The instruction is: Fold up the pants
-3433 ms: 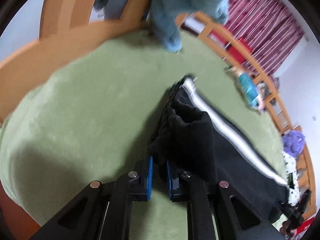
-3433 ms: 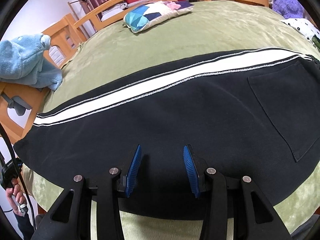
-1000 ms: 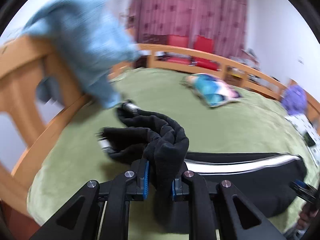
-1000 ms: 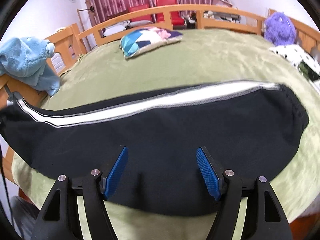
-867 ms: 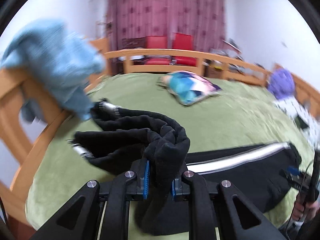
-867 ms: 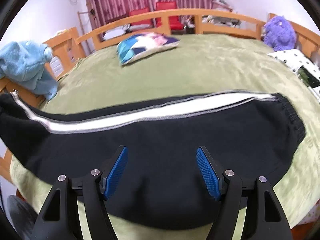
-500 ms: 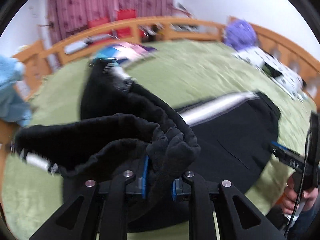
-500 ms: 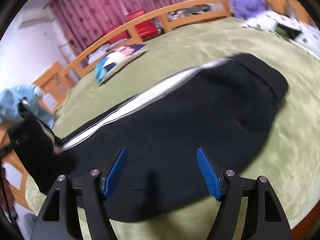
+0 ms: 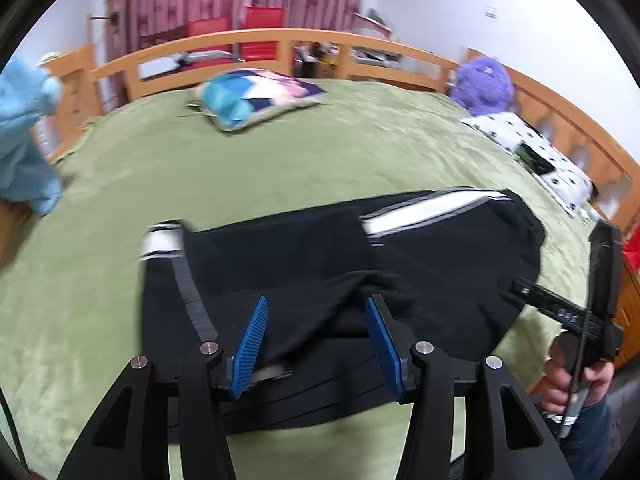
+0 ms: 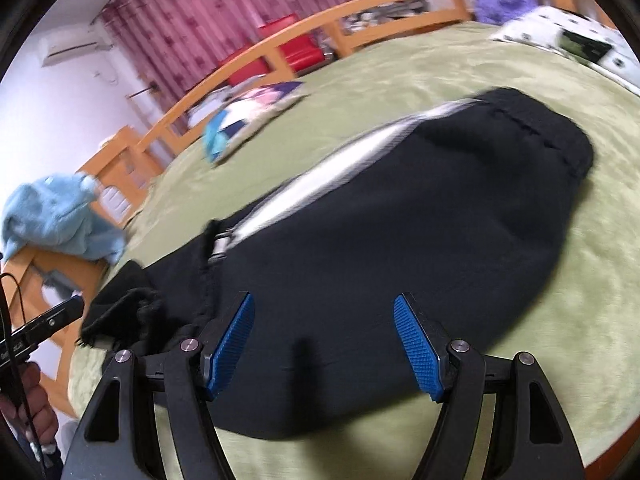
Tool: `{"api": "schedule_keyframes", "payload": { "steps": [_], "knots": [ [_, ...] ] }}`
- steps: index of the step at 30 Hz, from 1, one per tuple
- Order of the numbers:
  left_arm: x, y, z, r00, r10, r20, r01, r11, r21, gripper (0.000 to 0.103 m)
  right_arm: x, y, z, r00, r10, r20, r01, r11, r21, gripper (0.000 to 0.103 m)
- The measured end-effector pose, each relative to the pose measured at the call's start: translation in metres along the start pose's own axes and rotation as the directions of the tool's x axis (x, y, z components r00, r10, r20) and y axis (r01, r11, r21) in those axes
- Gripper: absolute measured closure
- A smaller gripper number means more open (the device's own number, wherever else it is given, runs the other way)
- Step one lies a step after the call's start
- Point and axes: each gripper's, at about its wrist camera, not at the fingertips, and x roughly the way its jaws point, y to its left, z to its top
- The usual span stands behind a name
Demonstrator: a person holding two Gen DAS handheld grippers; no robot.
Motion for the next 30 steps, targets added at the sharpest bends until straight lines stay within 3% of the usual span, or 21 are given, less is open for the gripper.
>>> {"api": "schedule_keyframes", "payload": {
  "steps": [3,5,8,10,12,13,14,16,18,19,21,24,27,29,30],
  "knots": [
    [-0.002,0.032,-0.005,0.997,0.082,0.004,-0.082,0.996,-0.026,0.049,0.008,0.034,-0.004,0.996,0.087,-0.029,-0.089,0.995,-0.049,0.032],
    [-0.005,0.054,-0.014,0.996,0.088,0.001,-0.088,0.994,-0.060,0.049,0.021,0.056,-0.011,0.988,0.137,-0.077,-0.142,0.988,-0.066,0.032],
    [-0.009,0.084,-0.030,0.996,0.086,-0.010,-0.086,0.990,-0.112,0.049,0.046,0.083,-0.020,0.980,0.131,-0.149,-0.146,0.985,-0.094,0.032],
    [-0.012,0.101,-0.039,0.995,0.094,-0.012,-0.095,0.986,-0.140,0.049,0.064,0.099,-0.026,0.979,0.066,-0.191,-0.093,0.986,-0.135,0.032],
    [-0.013,0.119,-0.048,0.995,0.097,-0.014,-0.098,0.980,-0.174,0.049,0.074,0.106,-0.030,0.981,0.028,-0.194,-0.057,0.987,-0.148,0.046],
    [-0.014,0.126,-0.051,0.995,0.095,-0.015,-0.096,0.977,-0.192,0.049,0.077,0.109,-0.032,0.975,0.039,-0.219,-0.072,0.987,-0.145,0.072],
    [-0.015,0.136,-0.054,0.996,0.091,-0.016,-0.092,0.972,-0.215,0.049,0.079,0.113,-0.033,0.970,0.037,-0.241,-0.078,0.984,-0.160,0.079],
    [-0.015,0.148,-0.057,0.995,0.093,-0.021,-0.095,0.966,-0.239,0.049,0.065,0.114,-0.031,0.977,0.050,-0.208,-0.087,0.980,-0.176,0.090],
    [-0.013,0.159,-0.055,0.993,0.112,-0.031,-0.116,0.964,-0.241,0.049,0.044,0.100,-0.027,0.967,0.165,-0.193,-0.181,0.981,-0.066,0.091],
    [-0.012,0.164,-0.053,0.992,0.121,-0.033,-0.125,0.964,-0.236,0.049,0.039,0.094,-0.028,0.964,0.185,-0.191,-0.194,0.980,-0.033,0.092],
    [-0.010,0.169,-0.046,0.992,0.125,-0.028,-0.128,0.967,-0.222,0.049,0.036,0.090,-0.042,0.970,0.118,-0.211,-0.129,0.991,-0.039,0.093],
    [-0.008,0.175,-0.038,0.993,0.116,-0.004,-0.114,0.971,-0.211,0.049,0.051,0.107,-0.067,0.957,-0.044,-0.287,-0.011,0.982,-0.187,0.092],
    [-0.004,0.180,-0.039,0.996,0.087,0.022,-0.080,0.972,-0.221,0.049,0.036,0.121,-0.061,0.963,-0.076,-0.257,0.010,0.968,-0.249,0.078],
    [0.003,0.185,-0.042,0.998,0.061,0.014,-0.056,0.969,-0.242,0.049,0.017,0.135,-0.049,0.978,-0.065,-0.199,0.008,0.962,-0.274,0.051],
    [0.007,0.187,-0.042,0.999,0.052,0.002,-0.050,0.967,-0.248,0.049,0.010,0.145,-0.044,0.985,-0.050,-0.167,-0.001,0.956,-0.293,0.044]
  ]
}}
